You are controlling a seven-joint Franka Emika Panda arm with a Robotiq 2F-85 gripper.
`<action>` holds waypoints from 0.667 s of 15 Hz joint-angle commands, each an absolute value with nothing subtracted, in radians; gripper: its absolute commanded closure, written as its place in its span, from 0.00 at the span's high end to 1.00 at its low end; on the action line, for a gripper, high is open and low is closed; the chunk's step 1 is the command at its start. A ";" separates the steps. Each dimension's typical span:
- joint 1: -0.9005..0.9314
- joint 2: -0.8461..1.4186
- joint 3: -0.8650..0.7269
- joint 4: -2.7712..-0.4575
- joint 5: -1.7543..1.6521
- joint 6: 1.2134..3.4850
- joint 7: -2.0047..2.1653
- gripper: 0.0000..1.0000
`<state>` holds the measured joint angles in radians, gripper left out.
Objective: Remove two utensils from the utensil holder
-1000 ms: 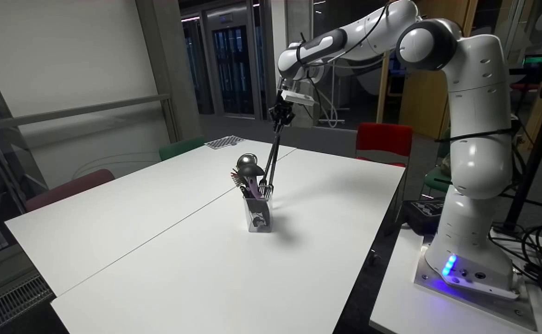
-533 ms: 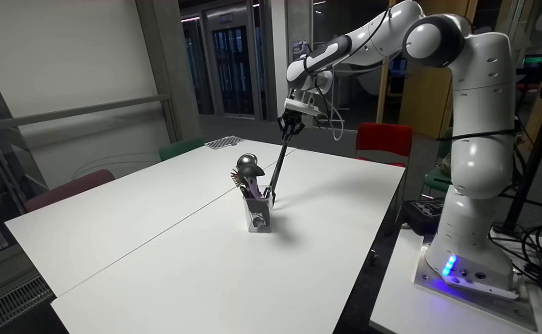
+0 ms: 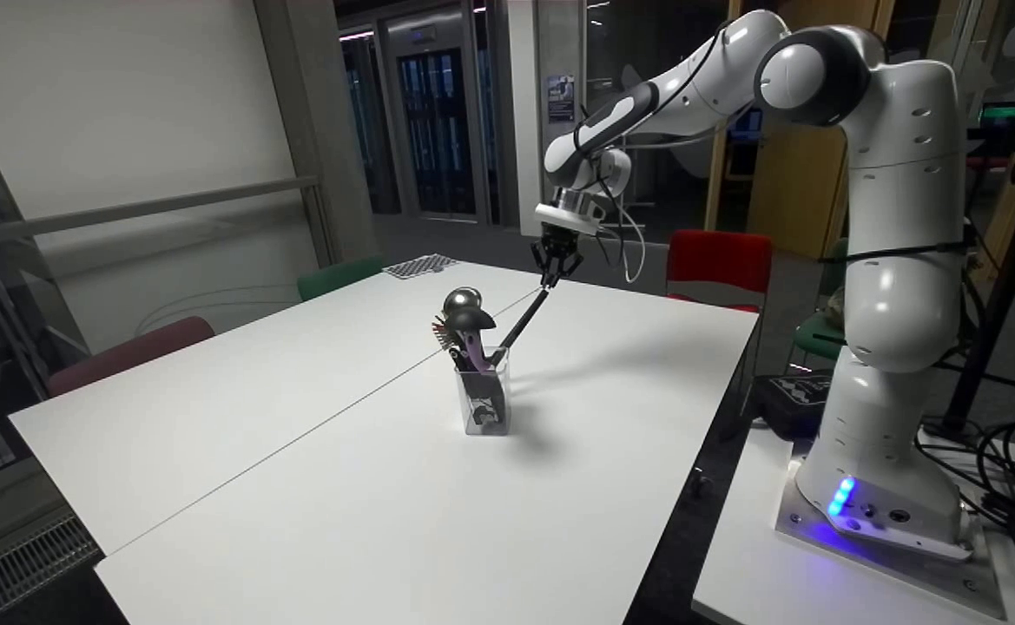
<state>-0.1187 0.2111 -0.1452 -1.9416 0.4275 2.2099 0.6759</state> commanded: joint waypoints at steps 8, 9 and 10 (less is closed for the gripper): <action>-0.127 0.201 -0.138 -1.959 0.397 1.903 0.525 0.03; -0.124 0.195 -0.141 -1.961 0.389 1.892 0.522 0.03; -0.120 0.184 -0.144 -1.971 0.384 1.907 0.527 0.03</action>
<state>-0.1185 0.2113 -0.1440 -1.9619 0.4144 1.9634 0.5517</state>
